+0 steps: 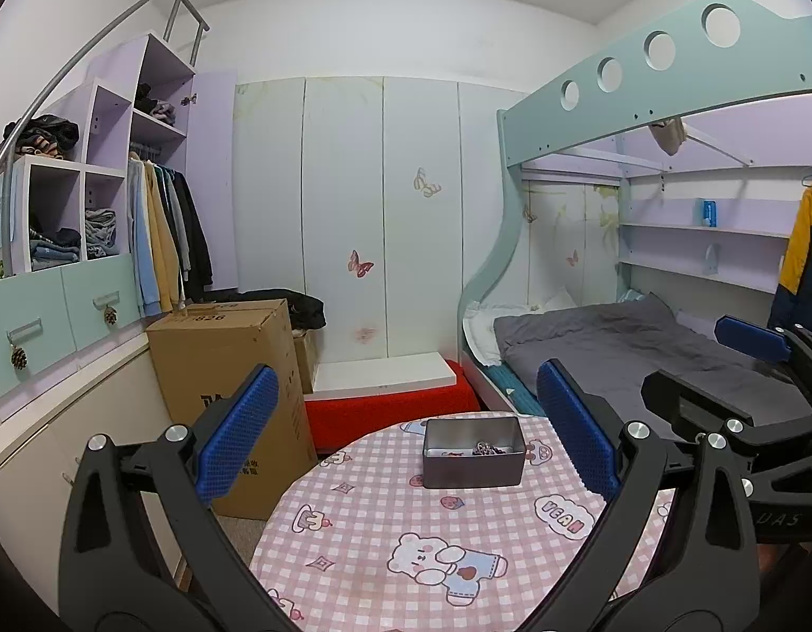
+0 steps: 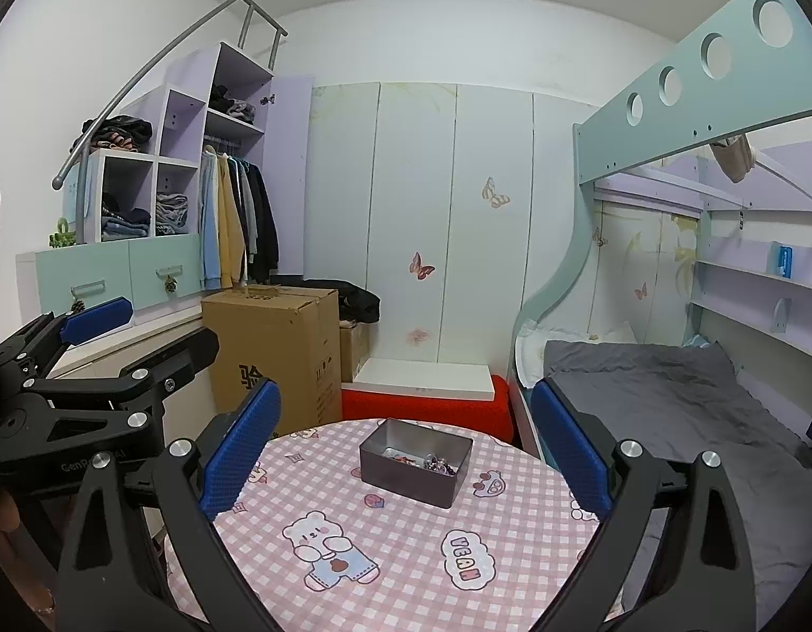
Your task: Organize jewelry
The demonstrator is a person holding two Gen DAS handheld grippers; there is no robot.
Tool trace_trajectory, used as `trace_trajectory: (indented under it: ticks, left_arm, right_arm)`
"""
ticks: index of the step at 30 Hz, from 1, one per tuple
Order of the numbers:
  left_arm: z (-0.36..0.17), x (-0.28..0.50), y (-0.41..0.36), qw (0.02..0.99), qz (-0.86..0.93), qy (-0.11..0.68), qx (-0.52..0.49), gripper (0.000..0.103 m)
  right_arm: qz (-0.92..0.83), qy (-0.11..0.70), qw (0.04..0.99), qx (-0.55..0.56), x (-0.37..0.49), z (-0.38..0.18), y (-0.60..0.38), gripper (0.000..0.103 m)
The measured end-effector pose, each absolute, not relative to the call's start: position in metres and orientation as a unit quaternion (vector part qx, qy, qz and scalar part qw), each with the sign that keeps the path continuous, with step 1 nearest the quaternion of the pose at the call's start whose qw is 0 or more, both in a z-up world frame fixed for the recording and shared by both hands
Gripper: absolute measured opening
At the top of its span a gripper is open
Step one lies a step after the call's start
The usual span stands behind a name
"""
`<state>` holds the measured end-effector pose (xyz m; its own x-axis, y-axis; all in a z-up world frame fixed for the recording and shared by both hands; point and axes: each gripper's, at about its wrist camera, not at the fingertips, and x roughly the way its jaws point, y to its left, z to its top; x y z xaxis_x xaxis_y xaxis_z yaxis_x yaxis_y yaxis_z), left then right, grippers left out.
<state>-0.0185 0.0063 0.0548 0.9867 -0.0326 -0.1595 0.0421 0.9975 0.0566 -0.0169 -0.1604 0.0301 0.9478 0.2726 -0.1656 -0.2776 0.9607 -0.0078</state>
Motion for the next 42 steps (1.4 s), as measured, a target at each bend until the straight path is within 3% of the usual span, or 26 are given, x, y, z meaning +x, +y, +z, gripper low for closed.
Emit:
trace_trajectory:
  ticks: [42]
  left_arm:
    - [0.052, -0.008, 0.006, 0.996, -0.025, 0.082, 0.026, 0.096]
  right_arm:
    - [0.137, 0.092, 0.986, -0.011, -0.009, 0.029, -0.159, 0.093]
